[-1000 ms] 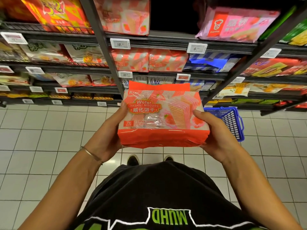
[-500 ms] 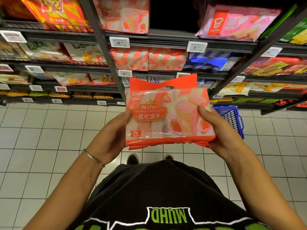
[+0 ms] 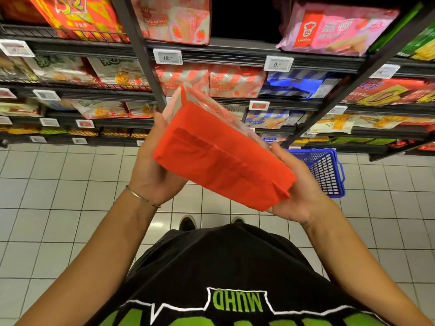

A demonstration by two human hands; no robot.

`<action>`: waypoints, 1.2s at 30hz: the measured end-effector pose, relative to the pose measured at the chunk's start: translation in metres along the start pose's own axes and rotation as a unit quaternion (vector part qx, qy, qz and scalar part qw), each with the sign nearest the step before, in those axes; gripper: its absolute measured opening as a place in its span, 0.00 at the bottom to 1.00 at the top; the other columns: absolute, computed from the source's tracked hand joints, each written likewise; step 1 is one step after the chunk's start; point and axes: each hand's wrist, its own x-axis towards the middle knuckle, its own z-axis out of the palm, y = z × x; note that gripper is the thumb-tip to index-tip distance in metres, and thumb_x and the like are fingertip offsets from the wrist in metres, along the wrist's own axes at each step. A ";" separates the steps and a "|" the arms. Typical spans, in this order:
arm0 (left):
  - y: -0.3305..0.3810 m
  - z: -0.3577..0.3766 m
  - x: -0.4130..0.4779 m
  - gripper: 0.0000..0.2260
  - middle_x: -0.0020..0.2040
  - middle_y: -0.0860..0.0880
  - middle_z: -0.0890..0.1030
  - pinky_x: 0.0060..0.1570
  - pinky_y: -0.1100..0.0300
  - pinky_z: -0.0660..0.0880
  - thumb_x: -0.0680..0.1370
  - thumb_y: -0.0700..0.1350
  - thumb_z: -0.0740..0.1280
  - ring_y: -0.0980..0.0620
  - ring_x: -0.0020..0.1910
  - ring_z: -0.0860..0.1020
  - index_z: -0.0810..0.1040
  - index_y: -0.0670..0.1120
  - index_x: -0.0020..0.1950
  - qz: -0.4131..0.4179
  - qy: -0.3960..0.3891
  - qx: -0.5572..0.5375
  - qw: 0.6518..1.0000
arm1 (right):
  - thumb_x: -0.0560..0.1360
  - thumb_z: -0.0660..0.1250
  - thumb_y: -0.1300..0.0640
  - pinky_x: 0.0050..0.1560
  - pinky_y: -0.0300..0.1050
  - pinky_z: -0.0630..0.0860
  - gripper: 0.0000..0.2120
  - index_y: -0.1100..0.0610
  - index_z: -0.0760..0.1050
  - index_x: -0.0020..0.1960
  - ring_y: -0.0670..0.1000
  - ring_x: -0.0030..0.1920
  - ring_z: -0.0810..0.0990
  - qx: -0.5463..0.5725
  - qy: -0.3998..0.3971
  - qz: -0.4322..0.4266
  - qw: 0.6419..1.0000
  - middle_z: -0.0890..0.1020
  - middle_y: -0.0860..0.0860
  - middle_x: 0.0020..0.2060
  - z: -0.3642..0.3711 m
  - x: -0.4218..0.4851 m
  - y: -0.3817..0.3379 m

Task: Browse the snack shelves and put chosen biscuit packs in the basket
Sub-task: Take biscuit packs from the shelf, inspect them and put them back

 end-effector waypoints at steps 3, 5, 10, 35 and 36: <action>-0.004 -0.004 0.002 0.21 0.60 0.47 0.84 0.63 0.44 0.77 0.84 0.61 0.57 0.45 0.62 0.81 0.84 0.51 0.60 -0.014 0.025 0.031 0.999 | 0.75 0.59 0.25 0.47 0.60 0.85 0.34 0.49 0.83 0.65 0.62 0.56 0.86 -0.038 -0.012 0.019 0.999 0.84 0.58 0.62 -0.002 -0.004 -0.001; -0.008 -0.004 0.003 0.19 0.65 0.46 0.82 0.68 0.39 0.70 0.83 0.61 0.60 0.41 0.67 0.78 0.80 0.52 0.65 -0.032 0.052 0.036 0.997 | 0.75 0.57 0.23 0.41 0.55 0.86 0.39 0.50 0.79 0.70 0.63 0.52 0.87 -0.049 -0.032 0.036 0.998 0.84 0.60 0.61 -0.004 -0.008 -0.002; -0.016 -0.007 0.003 0.19 0.71 0.46 0.79 0.68 0.34 0.69 0.78 0.61 0.64 0.40 0.70 0.76 0.80 0.55 0.65 -0.073 0.076 0.021 0.994 | 0.72 0.56 0.21 0.37 0.51 0.85 0.43 0.53 0.79 0.69 0.60 0.41 0.87 -0.084 -0.030 0.069 0.994 0.83 0.64 0.57 -0.009 -0.009 0.003; -0.013 0.052 0.014 0.21 0.63 0.45 0.82 0.53 0.54 0.83 0.81 0.48 0.70 0.50 0.58 0.84 0.68 0.46 0.71 0.238 0.164 0.276 0.917 | 0.61 0.86 0.45 0.66 0.28 0.72 0.69 0.40 0.36 0.82 0.29 0.71 0.66 -0.553 0.087 -0.317 0.766 0.64 0.32 0.74 0.051 0.010 0.011; -0.014 0.055 0.014 0.21 0.64 0.45 0.81 0.56 0.51 0.83 0.81 0.49 0.71 0.50 0.59 0.84 0.68 0.46 0.70 0.237 0.162 0.286 0.914 | 0.61 0.86 0.47 0.66 0.29 0.72 0.68 0.42 0.38 0.82 0.29 0.70 0.67 -0.527 0.111 -0.346 0.768 0.66 0.31 0.72 0.053 0.016 0.015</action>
